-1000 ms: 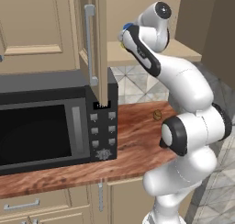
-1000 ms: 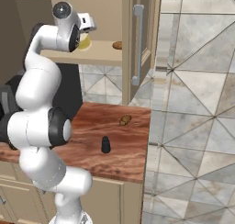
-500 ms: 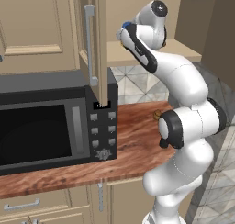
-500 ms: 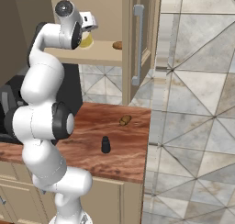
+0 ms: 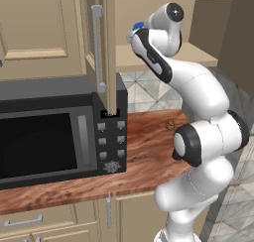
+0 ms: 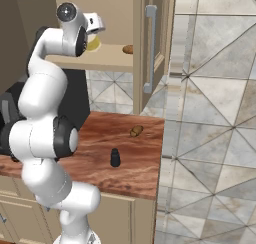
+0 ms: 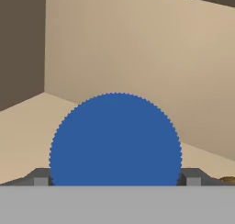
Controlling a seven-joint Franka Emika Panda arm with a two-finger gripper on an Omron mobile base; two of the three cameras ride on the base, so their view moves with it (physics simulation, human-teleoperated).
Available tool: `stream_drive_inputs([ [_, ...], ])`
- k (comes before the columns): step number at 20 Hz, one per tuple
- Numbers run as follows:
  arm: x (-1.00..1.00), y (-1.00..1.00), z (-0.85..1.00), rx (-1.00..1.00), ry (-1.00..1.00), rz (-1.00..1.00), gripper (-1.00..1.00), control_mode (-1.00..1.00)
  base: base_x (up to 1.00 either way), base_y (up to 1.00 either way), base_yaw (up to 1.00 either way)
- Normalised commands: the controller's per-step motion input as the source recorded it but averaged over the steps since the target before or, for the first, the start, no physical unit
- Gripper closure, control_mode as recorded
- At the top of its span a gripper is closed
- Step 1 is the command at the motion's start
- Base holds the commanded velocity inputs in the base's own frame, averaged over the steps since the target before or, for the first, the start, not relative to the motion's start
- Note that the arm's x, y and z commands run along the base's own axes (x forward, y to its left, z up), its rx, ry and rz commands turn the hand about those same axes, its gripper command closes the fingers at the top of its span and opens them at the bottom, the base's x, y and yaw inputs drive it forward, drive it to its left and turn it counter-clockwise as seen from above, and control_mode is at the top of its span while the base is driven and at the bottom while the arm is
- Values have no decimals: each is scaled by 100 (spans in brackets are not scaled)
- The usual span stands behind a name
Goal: Pick the shaker and mayonnaise from the counter and place them in the cabinet.
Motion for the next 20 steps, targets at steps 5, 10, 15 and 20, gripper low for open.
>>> stream_drive_inputs([
  [5, -32, 0, -1, 0, -10, 0, 100, -100, 0, 0, 0],
  [10, -12, 0, -11, 0, -6, 0, 100, -100, 0, 0, 0],
  [15, -12, 0, -1, 0, -5, 0, 100, -100, 0, 0, 0],
  [20, -28, 0, 13, 0, -4, 0, 100, -100, 0, 0, 0],
])
